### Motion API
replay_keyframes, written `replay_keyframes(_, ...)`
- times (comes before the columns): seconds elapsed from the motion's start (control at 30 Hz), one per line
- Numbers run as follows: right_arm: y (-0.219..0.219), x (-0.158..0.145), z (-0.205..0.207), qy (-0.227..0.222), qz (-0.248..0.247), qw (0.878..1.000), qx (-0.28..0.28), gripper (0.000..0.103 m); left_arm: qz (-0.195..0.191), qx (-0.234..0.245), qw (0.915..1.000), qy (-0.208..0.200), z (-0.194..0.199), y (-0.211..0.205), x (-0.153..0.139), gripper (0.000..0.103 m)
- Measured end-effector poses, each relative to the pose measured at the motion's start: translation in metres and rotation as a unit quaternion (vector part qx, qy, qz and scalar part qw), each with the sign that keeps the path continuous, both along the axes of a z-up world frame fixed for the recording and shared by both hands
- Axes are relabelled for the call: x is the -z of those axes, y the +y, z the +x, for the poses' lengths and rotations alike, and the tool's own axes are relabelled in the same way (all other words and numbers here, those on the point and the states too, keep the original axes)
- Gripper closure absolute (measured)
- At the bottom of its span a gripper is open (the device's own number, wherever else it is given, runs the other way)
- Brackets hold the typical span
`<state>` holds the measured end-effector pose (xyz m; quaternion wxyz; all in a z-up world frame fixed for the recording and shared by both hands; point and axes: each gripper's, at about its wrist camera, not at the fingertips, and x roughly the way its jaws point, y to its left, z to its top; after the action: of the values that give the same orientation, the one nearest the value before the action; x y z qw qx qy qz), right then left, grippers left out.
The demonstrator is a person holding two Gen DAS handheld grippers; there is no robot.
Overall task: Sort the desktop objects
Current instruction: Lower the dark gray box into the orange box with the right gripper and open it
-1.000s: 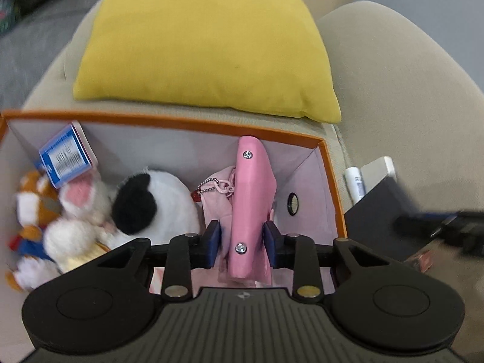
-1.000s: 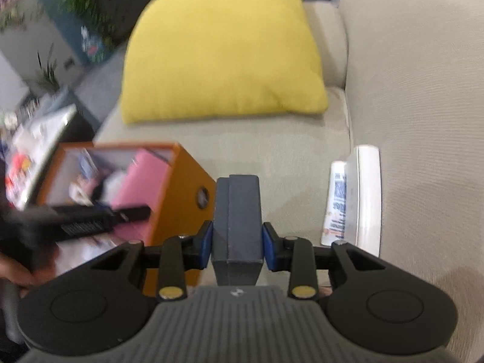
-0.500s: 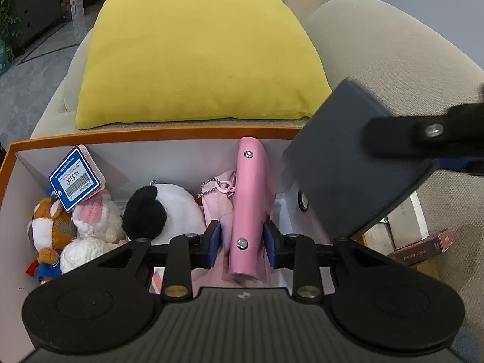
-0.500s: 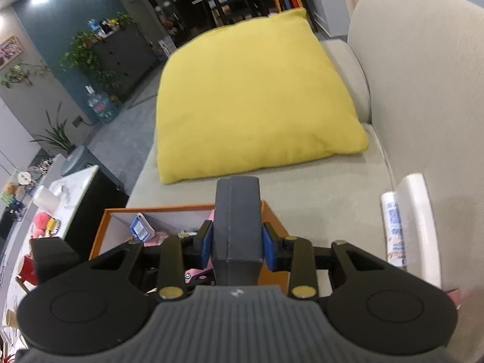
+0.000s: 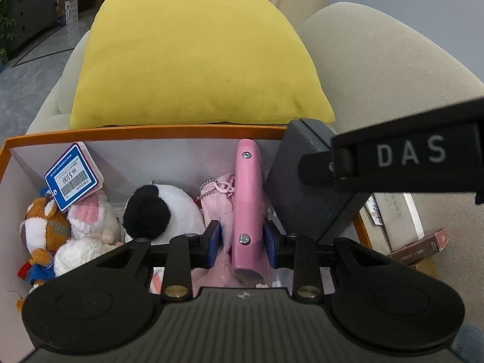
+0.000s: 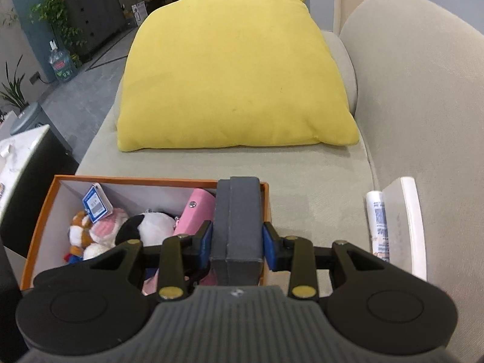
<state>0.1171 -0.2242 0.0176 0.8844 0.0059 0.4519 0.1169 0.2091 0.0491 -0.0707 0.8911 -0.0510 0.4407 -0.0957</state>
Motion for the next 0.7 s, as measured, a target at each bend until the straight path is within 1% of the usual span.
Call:
replay_keyframes(0.1, 0.003, 0.0, 0.005, 0.003, -0.004, 1.0, 0.002, 0.066, 0.001, 0.0, 1.0, 0.002, 0.004, -0.004, 0.002, 0.067)
replay_keyframes(0.23, 0.006, -0.002, 0.005, 0.007, -0.005, 1.0, -0.008, 0.06, -0.006, 0.002, 0.9999, 0.009, 0.006, -0.004, 0.004, 0.065)
replay_keyframes(0.33, 0.005, -0.002, 0.006, 0.006, -0.001, 1.0, -0.012, 0.06, -0.006, 0.001, 0.9999, 0.011, 0.006, -0.005, 0.002, 0.064)
replay_keyframes(0.4, 0.003, -0.003, 0.007, 0.009, 0.01, 1.0, -0.012, 0.06, -0.008, 0.003, 0.9999, 0.011, 0.009, -0.005, 0.004, 0.061)
replay_keyframes(0.47, 0.0, -0.002, 0.007, 0.019, 0.025, 0.999, -0.01, 0.06, -0.018, 0.002, 0.9998, 0.013, 0.011, -0.002, 0.003, 0.06)
replay_keyframes(0.6, 0.001, -0.003, 0.005, 0.004, 0.025, 1.0, -0.013, 0.06, -0.013, 0.007, 0.9998, 0.014, 0.014, 0.001, 0.002, 0.057)
replay_keyframes(0.7, -0.003, -0.009, 0.001, -0.01, 0.035, 0.999, -0.019, 0.06, -0.023, 0.009, 0.9996, 0.016, 0.016, 0.009, 0.002, 0.054)
